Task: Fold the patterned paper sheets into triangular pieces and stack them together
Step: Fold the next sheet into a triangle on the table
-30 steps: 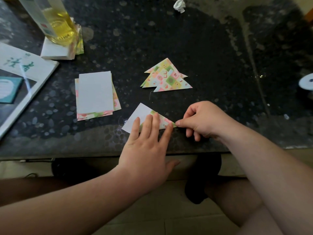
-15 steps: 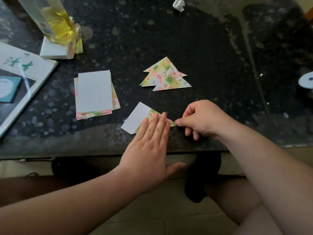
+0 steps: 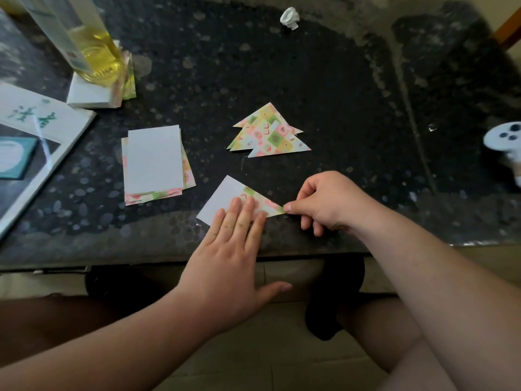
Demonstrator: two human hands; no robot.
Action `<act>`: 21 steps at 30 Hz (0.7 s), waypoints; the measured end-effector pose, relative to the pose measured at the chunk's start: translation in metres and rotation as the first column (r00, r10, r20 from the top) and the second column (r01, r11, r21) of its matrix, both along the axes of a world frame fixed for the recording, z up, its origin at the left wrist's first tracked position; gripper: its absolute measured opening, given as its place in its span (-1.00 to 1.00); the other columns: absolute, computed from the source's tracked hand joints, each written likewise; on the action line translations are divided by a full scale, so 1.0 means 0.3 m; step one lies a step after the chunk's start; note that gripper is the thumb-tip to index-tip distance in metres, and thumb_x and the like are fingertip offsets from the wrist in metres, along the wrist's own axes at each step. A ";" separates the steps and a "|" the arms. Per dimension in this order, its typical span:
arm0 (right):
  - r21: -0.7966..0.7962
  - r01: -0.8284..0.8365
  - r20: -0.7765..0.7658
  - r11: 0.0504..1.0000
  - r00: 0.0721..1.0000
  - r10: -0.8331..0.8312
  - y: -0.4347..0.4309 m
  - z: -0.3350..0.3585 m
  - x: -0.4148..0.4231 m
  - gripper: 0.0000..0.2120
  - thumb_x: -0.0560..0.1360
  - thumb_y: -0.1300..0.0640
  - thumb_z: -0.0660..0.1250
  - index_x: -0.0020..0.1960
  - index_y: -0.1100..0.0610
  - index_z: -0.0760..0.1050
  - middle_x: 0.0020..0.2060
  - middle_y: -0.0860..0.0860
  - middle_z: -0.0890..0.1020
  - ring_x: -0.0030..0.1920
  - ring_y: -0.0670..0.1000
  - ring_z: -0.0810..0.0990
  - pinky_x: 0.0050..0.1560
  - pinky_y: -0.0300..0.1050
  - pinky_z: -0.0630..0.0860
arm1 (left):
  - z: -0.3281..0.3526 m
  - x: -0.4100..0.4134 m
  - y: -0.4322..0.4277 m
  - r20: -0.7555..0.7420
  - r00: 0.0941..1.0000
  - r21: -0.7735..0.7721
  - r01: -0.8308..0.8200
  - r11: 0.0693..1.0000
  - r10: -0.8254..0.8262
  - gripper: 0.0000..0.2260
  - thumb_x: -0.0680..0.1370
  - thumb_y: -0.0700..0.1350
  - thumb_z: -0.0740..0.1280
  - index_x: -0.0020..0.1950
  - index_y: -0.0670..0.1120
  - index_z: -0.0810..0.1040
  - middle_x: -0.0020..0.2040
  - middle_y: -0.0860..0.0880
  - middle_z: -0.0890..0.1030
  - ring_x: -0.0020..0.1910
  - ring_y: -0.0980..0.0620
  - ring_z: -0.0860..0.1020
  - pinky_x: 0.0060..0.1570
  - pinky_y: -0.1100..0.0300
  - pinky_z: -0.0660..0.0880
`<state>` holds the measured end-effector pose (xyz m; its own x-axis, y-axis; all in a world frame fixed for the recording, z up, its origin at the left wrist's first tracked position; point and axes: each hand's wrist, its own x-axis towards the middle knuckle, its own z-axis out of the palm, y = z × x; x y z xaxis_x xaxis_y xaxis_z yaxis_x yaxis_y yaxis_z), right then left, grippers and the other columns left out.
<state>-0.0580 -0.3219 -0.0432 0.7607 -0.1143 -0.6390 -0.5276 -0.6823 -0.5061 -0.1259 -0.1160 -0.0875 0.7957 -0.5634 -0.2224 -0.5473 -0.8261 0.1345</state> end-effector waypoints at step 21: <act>-0.127 -0.287 -0.102 0.950 0.956 0.275 0.185 0.071 0.039 -0.84 0.59 0.07 0.42 -0.06 0.14 0.71 -0.33 -0.05 0.74 -0.53 -0.07 0.47 -0.22 -0.14 0.49 | 0.101 -0.042 0.011 -0.055 0.995 0.152 -0.069 0.986 0.078 -0.02 0.54 0.51 -0.01 0.65 -0.15 -0.29 0.66 -0.20 -0.26 0.64 -0.18 -0.25 0.61 -0.12 -0.19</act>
